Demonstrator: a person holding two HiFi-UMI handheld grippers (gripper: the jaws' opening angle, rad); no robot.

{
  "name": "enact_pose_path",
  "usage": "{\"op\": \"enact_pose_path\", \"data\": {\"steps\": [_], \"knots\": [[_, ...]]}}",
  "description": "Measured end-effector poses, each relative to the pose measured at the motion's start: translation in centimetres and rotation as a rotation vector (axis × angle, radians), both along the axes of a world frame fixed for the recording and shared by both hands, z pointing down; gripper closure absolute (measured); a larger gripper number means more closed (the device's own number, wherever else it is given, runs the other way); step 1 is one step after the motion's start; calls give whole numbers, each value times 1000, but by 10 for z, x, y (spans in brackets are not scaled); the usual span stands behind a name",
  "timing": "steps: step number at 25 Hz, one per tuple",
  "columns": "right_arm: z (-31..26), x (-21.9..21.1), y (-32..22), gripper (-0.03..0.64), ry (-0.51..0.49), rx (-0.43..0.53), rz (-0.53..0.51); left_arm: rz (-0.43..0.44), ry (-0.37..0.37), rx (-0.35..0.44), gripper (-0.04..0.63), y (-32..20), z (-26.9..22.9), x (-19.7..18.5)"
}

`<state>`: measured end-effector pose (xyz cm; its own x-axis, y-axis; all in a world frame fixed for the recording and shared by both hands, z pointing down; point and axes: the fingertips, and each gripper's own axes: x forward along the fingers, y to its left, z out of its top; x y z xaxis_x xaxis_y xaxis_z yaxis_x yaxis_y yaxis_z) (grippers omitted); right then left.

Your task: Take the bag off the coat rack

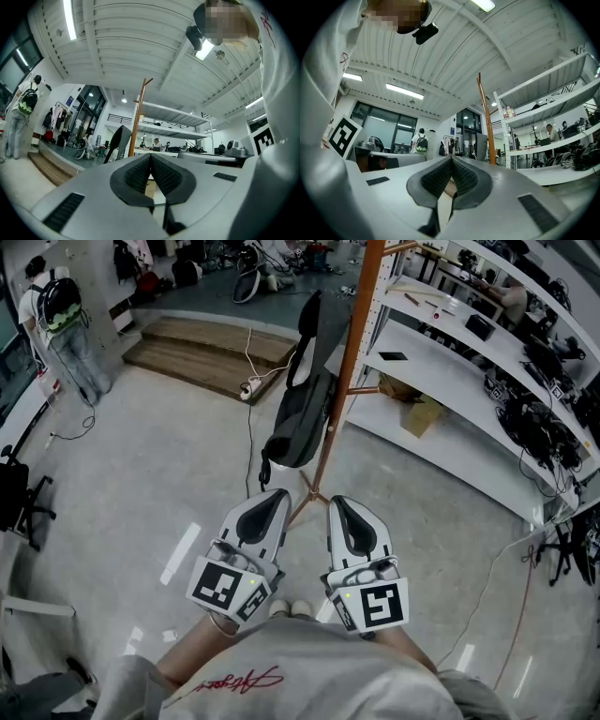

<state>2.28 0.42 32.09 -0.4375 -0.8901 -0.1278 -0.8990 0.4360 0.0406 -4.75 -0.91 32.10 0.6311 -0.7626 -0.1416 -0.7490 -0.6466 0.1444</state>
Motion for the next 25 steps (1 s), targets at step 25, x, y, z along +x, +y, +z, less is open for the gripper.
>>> {"op": "enact_pose_path", "data": {"steps": [25], "knots": [[21, 30, -32, 600, -55, -24, -62, -114, 29, -29, 578, -28, 14, 10]]}}
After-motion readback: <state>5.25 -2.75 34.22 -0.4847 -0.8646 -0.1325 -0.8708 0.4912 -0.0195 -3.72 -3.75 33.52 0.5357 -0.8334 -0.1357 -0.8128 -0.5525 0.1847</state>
